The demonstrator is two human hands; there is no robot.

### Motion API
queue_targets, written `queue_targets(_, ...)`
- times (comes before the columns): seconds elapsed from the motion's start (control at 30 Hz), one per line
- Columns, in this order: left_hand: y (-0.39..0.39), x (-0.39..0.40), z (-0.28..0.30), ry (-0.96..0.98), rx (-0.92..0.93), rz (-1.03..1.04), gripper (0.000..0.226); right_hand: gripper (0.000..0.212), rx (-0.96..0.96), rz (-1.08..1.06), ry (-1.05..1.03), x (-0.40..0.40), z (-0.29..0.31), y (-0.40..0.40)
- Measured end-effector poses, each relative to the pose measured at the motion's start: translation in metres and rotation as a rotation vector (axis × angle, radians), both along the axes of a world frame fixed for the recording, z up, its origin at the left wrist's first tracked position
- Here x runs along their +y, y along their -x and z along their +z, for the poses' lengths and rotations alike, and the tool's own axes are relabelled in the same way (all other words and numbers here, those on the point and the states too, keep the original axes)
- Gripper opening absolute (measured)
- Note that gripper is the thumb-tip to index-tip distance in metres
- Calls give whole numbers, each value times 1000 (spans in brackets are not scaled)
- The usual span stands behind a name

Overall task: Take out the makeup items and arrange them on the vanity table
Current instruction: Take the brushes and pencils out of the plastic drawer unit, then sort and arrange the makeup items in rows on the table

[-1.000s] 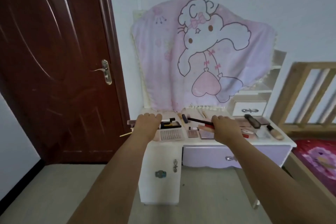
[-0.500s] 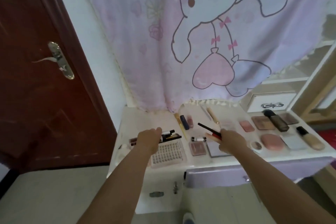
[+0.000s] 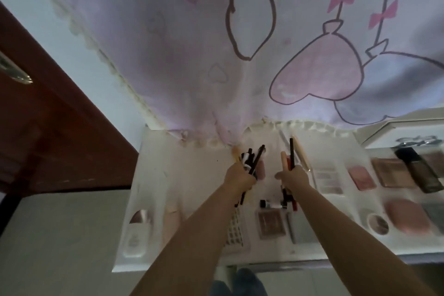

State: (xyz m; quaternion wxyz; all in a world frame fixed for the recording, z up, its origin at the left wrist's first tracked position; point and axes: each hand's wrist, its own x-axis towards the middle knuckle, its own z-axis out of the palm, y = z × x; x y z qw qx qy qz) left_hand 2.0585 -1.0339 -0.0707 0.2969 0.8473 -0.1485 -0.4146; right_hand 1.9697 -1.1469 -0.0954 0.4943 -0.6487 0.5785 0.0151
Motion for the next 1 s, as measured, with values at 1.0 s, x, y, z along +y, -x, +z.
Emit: queue_targets(1.0, -68, 82, -19, 34, -480, -465, 47, 39, 48, 635, 746, 42, 11, -7)
